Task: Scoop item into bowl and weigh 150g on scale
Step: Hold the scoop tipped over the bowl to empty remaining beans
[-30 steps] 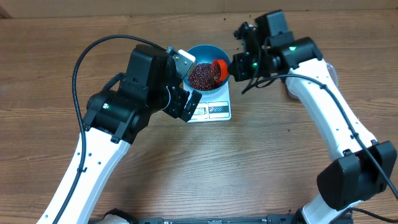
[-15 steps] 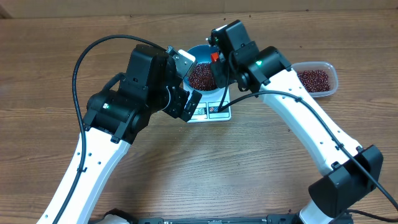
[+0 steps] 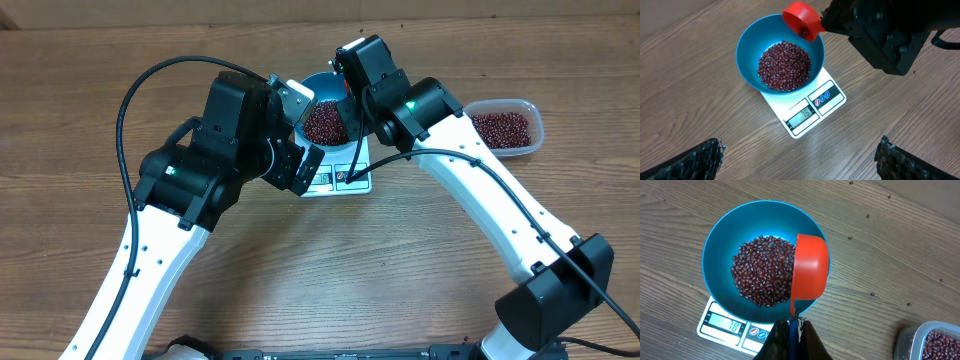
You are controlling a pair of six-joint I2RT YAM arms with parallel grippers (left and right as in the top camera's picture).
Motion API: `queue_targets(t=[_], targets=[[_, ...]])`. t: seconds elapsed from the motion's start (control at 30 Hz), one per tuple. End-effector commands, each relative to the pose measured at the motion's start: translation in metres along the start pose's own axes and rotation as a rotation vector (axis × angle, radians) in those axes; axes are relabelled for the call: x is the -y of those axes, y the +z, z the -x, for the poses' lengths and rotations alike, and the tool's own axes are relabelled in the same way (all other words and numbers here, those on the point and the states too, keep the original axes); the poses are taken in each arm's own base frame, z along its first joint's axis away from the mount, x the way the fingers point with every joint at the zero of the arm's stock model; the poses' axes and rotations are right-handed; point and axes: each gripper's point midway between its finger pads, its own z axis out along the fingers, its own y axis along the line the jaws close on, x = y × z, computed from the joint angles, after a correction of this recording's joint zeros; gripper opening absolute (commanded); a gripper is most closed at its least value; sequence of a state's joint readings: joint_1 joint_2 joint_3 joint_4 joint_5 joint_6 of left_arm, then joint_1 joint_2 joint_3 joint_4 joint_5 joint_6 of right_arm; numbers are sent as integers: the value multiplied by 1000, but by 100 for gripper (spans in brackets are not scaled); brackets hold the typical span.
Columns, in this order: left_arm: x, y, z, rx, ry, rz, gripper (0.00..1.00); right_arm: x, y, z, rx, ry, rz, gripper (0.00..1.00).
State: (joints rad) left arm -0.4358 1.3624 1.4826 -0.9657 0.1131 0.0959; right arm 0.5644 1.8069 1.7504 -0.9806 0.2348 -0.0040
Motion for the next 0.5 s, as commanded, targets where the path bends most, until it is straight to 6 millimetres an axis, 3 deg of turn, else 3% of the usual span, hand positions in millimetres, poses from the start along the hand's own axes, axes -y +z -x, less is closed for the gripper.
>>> queue_targets(t=[0.0,0.3,0.47], targets=[[-1,1,2,1,-14,-5,100,-2,-9,13,39,2,13,4],[-1,1,2,1,-14,-5,100,-2,-9,13,40,13,40,4],[-1,1,2,1,-14,-5,100,6,-20,17,60,62,136,4]])
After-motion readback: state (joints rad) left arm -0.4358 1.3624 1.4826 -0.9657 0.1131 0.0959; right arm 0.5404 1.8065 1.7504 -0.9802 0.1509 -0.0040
